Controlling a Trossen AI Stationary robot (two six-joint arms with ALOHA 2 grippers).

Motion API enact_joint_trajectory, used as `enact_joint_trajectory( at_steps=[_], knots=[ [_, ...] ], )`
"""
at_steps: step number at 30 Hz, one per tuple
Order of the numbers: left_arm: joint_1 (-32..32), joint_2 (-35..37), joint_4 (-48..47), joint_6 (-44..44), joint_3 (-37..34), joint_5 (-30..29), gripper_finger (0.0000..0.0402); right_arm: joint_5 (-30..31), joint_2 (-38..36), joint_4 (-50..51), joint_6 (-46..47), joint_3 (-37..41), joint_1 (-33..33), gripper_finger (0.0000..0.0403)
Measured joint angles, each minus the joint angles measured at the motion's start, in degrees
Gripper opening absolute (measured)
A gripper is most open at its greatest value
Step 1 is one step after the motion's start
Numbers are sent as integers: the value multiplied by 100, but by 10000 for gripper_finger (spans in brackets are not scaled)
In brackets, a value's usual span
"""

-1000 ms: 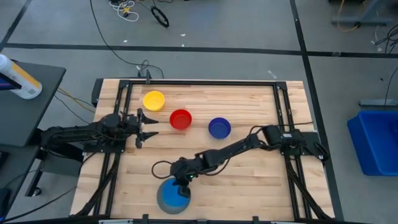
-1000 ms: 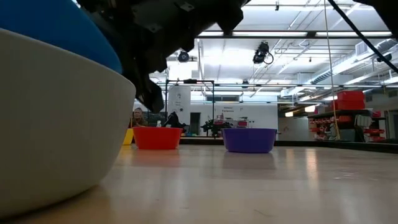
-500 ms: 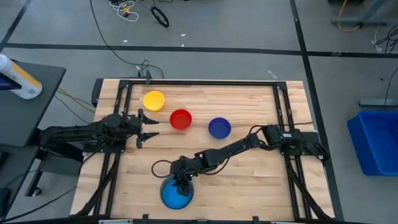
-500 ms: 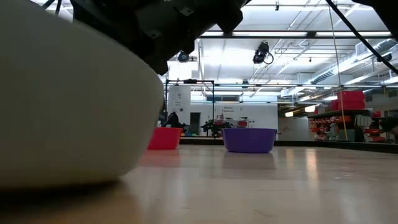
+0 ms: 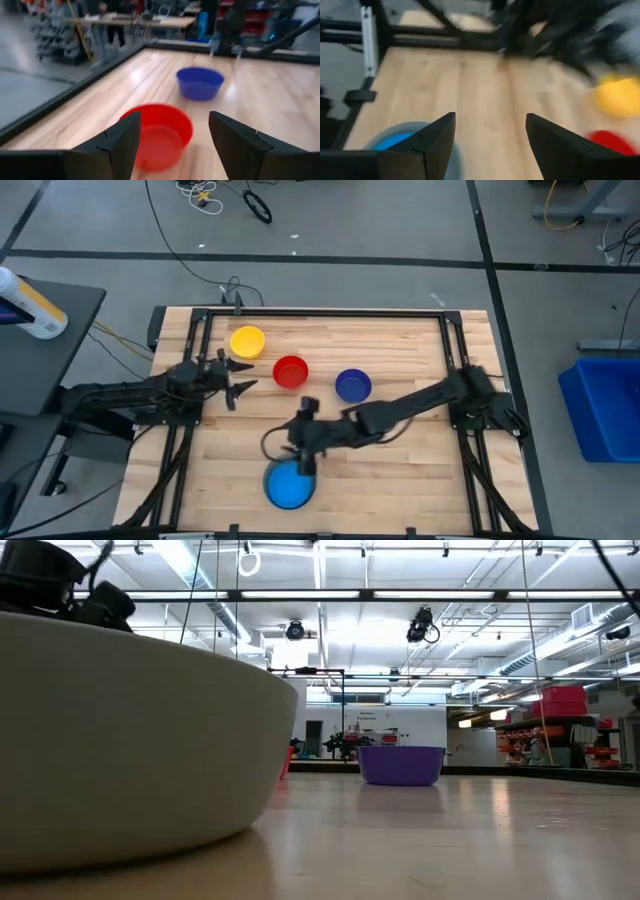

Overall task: Nest bowls inside each other
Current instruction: Stack the yellow bowl on top of the blue bowl

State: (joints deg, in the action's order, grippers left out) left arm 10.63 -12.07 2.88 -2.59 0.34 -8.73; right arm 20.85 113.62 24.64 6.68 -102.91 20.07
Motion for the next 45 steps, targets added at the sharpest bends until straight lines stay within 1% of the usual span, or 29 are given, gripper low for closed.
enact_joint_trajectory(
  at_steps=[2, 5, 8, 10, 12, 16, 19, 21, 25, 28, 33, 36, 39, 41, 42, 45],
  knots=[
    [175, -276, 10, -32, 0, -6, 237, 450, -383, 323, -180, 110, 64, 245],
    [475, -775, 196, -160, 19, -17, 234, 883, -1009, 432, -263, 730, 128, 233],
    [767, -1370, 175, -255, 249, -3, 234, 1194, -1725, 161, -41, 1778, 161, 222],
    [948, -1776, 185, -262, 509, 16, 233, 1355, -2232, -277, 177, 2666, 162, 217],
    [1125, -2244, 77, -279, 834, 16, 233, 1360, -2702, -793, 437, 3554, 157, 214],
    [1485, -3250, -558, -306, 1562, -71, 233, 1318, -3504, -1948, 952, 5110, 134, 216],
    [1748, -4031, -890, -427, 2003, -74, 233, 1235, -3889, -2620, 1225, 5942, 152, 225],
    [1874, -4539, -960, -430, 2244, -74, 233, 1204, -4037, -2965, 1316, 6326, 192, 231],
    [2048, -5420, -1223, -434, 2679, -71, 233, 1196, -4148, -3242, 1344, 6731, 288, 241],
    [2131, -5971, -1330, -433, 2902, -86, 231, 1203, -4152, -3260, 1373, 6812, 367, 245],
    [2276, -6513, -1373, -440, 3108, -187, 224, 1199, -4152, -3262, 1362, 6828, 503, 247],
    [2287, -6638, -1380, -462, 3123, -359, 209, 1199, -4152, -3258, 1357, 6828, 580, 241],
    [2285, -6683, -1420, -469, 3128, -509, 177, 1200, -4152, -3258, 1341, 6828, 654, 232],
    [2285, -6683, -1449, -452, 3128, -541, 142, 1199, -4152, -3260, 1342, 6828, 680, 227],
    [2285, -6683, -1487, -432, 3128, -544, 120, 1199, -4151, -3260, 1342, 6828, 687, 225],
    [2269, -6683, -1547, -247, 3128, -566, 31, 1201, -4150, -3260, 1343, 6828, 702, 219]
  ],
)
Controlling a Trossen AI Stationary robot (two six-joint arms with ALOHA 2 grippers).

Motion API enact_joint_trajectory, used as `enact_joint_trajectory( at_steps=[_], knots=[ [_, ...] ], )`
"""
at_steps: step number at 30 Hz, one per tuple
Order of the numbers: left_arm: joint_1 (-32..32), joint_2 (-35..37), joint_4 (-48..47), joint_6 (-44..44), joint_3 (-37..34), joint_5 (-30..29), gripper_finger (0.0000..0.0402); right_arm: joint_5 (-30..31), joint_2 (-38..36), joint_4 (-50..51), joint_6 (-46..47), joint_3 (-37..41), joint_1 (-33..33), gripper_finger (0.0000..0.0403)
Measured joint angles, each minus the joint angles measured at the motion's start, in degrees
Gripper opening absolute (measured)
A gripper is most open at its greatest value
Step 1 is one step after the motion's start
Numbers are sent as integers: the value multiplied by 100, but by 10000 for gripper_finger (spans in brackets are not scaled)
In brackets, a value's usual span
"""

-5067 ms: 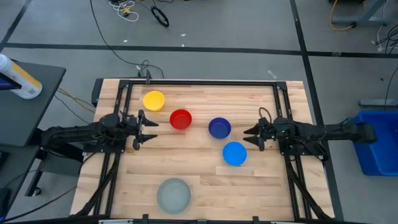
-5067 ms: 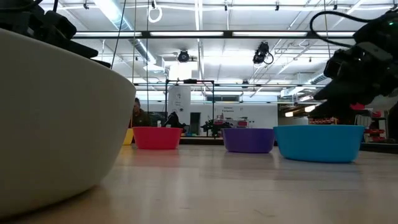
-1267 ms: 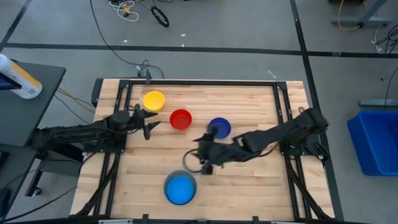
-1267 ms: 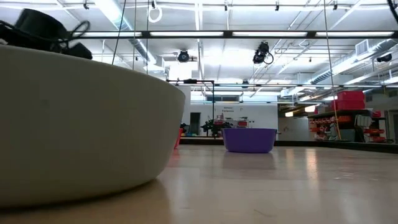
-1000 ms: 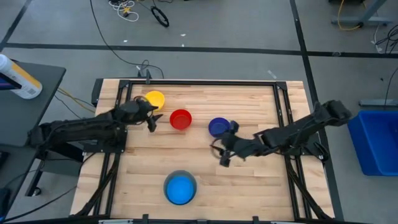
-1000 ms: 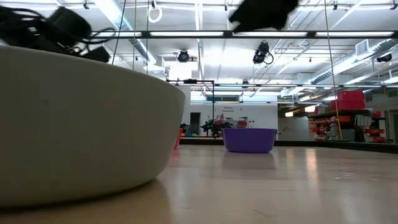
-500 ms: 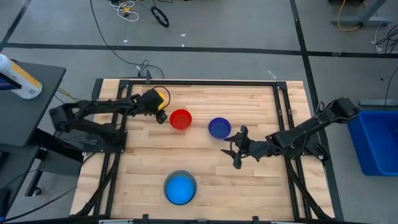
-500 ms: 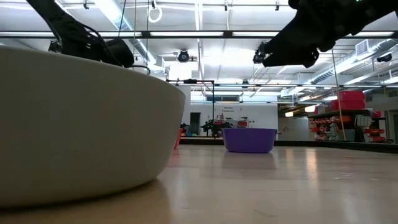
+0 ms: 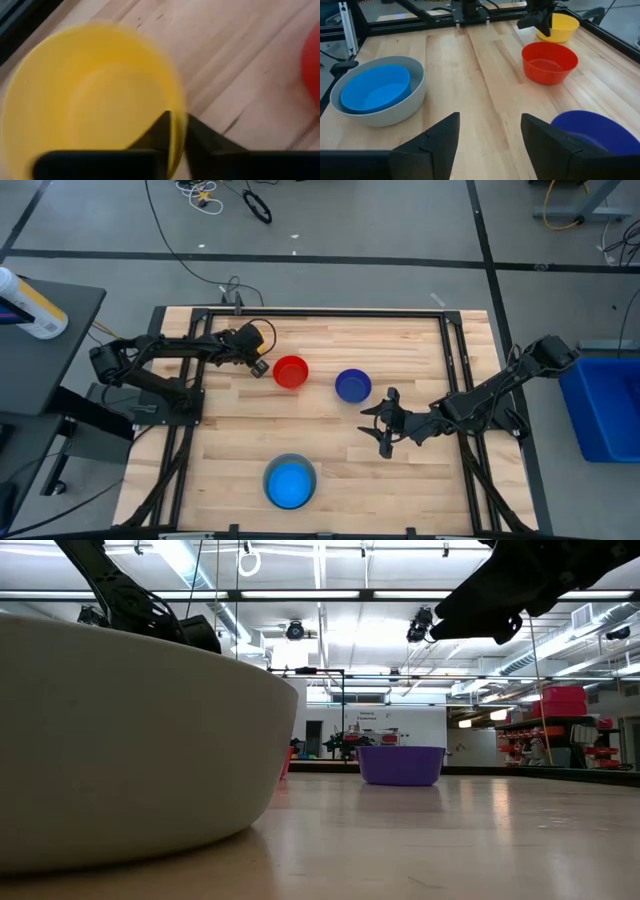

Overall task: Nest bowls inside each other
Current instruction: Stack the yellow bowl on top of the blue bowl

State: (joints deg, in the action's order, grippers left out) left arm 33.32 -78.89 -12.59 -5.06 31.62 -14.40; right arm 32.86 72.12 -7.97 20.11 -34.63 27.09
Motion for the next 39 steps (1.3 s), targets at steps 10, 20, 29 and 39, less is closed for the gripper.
enact_joint_trajectory(
  at_steps=[10, 20, 29, 39],
  knots=[
    [-1195, 1261, -35, 199, -2, -647, 6, -146, 4, -2, -94, 0, 31, 202],
    [-4875, 3342, -57, -828, -430, -1756, 6, 244, 4, -7, -309, 0, 334, 187],
    [-7700, 2420, 1215, -1244, -494, -3509, 6, 1441, 4, -3813, -1615, 1814, 1131, 159],
    [-7954, 223, 1023, -1260, 938, -2361, 6, 2048, 55, -5507, -894, 3177, 1532, 139]
  ],
)
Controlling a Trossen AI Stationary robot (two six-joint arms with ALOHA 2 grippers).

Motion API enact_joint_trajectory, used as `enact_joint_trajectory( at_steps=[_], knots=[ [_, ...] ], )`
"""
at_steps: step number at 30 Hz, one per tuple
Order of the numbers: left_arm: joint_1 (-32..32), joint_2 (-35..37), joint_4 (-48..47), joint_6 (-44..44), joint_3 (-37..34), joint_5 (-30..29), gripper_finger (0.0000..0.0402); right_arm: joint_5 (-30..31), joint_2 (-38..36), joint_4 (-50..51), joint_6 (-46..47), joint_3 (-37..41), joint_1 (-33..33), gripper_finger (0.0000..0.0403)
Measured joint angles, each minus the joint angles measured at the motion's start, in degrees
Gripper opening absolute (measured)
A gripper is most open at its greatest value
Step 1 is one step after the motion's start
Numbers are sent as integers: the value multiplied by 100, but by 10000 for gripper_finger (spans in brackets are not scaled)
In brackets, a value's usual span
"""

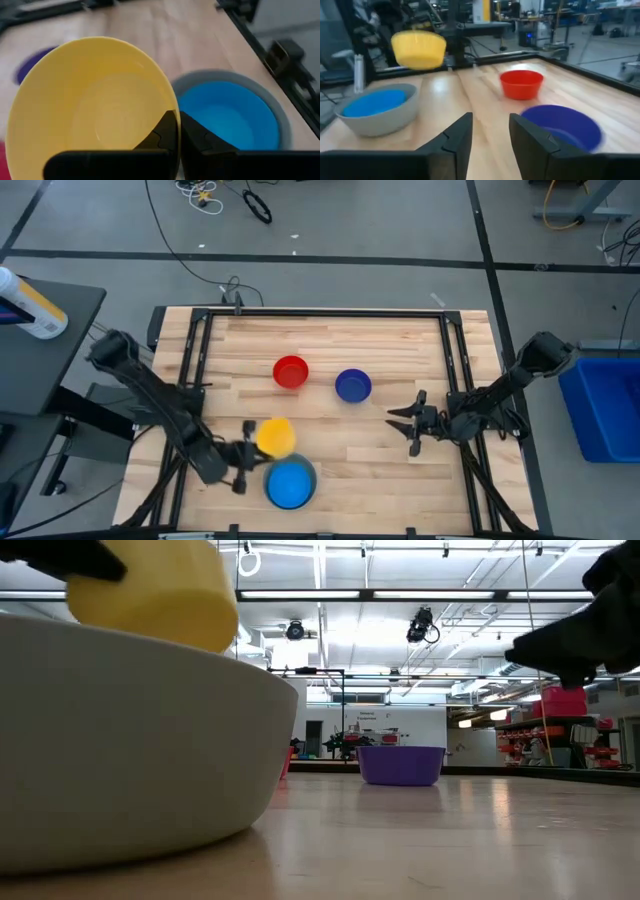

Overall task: Nest bowls inside each other
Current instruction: Stack the yellow bowl on top of the blue bowl

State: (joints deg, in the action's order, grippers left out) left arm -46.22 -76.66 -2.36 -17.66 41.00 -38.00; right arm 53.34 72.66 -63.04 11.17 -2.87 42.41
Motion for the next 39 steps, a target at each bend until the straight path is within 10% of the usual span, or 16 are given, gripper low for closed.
enact_joint_trajectory(
  at_steps=[13, 39],
  knots=[
    [3, -1599, -1281, -318, 1984, 1951, 6, -92, 0, 106, 89, 1, 44, 138],
    [443, -2009, -1326, -610, 1884, 2946, 6, -141, 1, 266, 380, 3, 44, 144]
  ],
)
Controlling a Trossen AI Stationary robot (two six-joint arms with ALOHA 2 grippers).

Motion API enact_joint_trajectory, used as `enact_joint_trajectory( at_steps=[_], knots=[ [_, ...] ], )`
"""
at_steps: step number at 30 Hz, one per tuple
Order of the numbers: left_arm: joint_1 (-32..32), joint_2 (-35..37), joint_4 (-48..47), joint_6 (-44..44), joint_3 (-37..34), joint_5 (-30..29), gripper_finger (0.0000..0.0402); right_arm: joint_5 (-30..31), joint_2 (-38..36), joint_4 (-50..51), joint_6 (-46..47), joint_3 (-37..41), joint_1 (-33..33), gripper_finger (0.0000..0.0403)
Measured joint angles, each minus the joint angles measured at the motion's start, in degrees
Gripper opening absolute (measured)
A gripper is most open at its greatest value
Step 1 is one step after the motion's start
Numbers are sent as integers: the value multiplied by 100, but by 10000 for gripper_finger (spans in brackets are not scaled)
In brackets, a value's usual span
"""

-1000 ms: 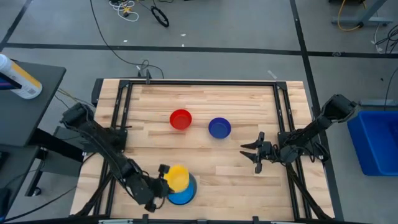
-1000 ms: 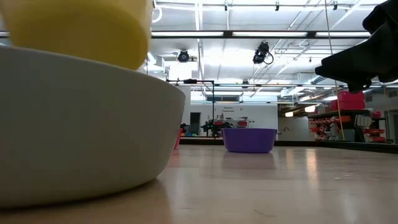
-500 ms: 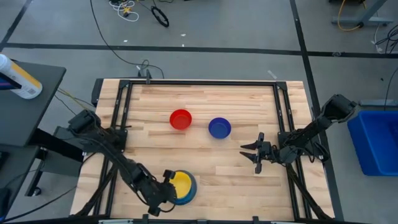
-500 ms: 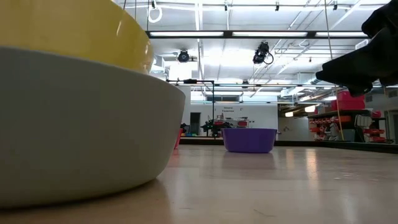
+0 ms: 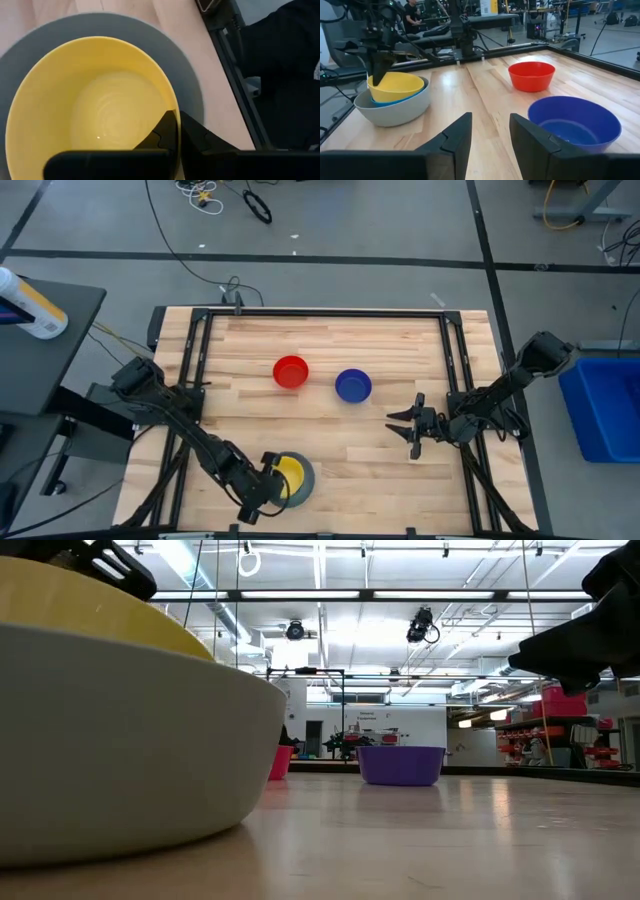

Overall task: Nest bowls inside each other
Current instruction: Stack the yellow bowl on top of the blue bowl

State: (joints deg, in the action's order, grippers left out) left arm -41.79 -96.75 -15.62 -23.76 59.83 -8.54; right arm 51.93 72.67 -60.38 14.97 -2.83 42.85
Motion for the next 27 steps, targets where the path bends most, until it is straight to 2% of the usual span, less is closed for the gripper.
enact_joint_trajectory(
  at_steps=[4, 8, 12, 14, 22, 27],
  knots=[
    [16, 1, 22, 64, 0, -391, 9, 1, 1, -4, 25, 0, 0, 147],
    [51, -66, 108, 89, 0, -570, 31, 2, 0, -5, 26, 0, -1, 152],
    [65, -382, 278, 60, 0, -479, 8, 1, 1, 1, 65, 0, 0, 154],
    [65, -543, 416, 60, 29, -511, 9, 3, 0, -2, 69, 0, -1, 154],
    [3, -686, 647, 300, 9, -471, 67, 1, -1, 19, 130, 0, -2, 155],
    [-86, -691, 599, 316, 4, -701, 132, 1, -1, 18, 157, 0, -2, 162]
  ],
)
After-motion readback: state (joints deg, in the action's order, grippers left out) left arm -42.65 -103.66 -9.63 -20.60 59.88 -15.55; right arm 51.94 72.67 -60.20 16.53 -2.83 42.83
